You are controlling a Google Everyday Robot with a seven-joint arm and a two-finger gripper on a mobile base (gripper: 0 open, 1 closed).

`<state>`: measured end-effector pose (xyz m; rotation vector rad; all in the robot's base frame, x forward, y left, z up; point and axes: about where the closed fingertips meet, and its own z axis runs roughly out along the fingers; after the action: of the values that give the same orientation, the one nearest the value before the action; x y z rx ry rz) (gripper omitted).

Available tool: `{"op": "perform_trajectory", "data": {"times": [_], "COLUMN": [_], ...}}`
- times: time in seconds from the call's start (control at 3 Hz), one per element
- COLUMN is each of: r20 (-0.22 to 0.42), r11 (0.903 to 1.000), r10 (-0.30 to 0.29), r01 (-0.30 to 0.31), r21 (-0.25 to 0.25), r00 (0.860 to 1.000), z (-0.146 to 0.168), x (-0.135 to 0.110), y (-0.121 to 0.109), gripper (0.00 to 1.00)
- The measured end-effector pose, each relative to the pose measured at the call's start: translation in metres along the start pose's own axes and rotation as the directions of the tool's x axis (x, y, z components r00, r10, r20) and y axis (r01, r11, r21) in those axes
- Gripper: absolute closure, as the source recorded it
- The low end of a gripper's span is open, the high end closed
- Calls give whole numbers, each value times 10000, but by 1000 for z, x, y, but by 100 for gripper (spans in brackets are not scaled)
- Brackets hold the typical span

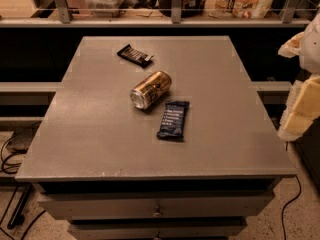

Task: Pick rxbar blueberry

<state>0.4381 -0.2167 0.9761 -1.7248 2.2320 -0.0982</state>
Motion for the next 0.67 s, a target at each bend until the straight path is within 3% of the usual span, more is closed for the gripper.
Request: {"op": "perform_trajectory", "data": {"times": [0.33, 0.67], "r20": [2, 866], "r11": [10000, 9994], "r10": [-1, -306], "r01": [1, 316], "r21": [2, -108], "r00": [10000, 9958], "z": [0, 4], "x": [0, -12], "y": [0, 2], "gripper": [0, 0]}}
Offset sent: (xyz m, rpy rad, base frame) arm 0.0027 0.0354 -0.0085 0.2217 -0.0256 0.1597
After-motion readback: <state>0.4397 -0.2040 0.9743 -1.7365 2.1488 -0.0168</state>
